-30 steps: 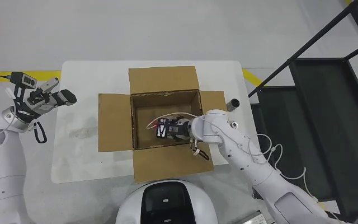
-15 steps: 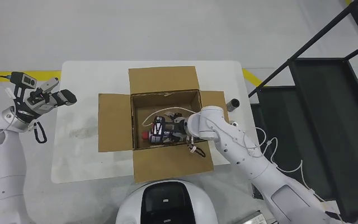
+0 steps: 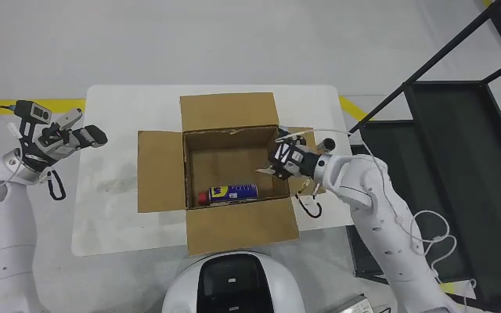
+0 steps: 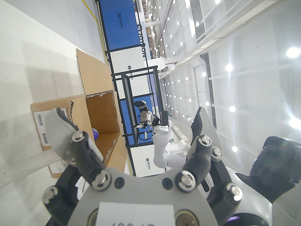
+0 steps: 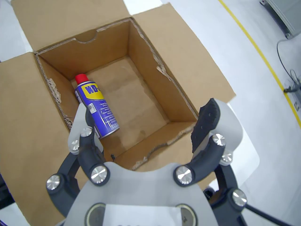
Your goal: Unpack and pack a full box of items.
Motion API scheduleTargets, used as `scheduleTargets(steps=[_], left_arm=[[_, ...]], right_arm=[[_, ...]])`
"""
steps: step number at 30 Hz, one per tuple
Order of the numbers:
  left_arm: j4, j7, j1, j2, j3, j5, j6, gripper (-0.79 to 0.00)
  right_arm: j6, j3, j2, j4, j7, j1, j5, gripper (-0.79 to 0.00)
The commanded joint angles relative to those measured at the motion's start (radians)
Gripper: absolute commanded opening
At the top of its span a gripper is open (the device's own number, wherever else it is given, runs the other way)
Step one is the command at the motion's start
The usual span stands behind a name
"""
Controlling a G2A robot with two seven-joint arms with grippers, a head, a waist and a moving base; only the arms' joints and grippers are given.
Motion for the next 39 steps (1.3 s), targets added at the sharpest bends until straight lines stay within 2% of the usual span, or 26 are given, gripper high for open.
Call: scheduleTargets(steps=[1,9,16,30,33,39], left_arm=[[0.0,0.0,0.0,0.0,0.0,0.0,0.0,0.0],[0.0,0.0,0.0,0.0,0.0,0.0,0.0,0.0],[0.0,0.0,0.0,0.0,0.0,0.0,0.0,0.0],[0.0,0.0,0.0,0.0,0.0,0.0,0.0,0.0],[0.0,0.0,0.0,0.0,0.0,0.0,0.0,0.0],[0.0,0.0,0.0,0.0,0.0,0.0,0.0,0.0]], right_arm=[[0.016,0.085,0.008,-0.006,-0.025,-0.067,0.011,0.0],[0.078,0.32,0.025,0.012,-0.142,-0.28,0.053,0.0],[0.115,0.362,0.029,0.038,-0.127,-0.355,0.057,0.0],[0.123,0.354,0.03,0.028,-0.12,-0.358,0.044,0.0],[0.178,0.374,0.03,0.09,-0.116,-0.34,0.058,0.0],[0.201,0.369,0.034,0.232,-0.06,-0.273,0.092,0.0]])
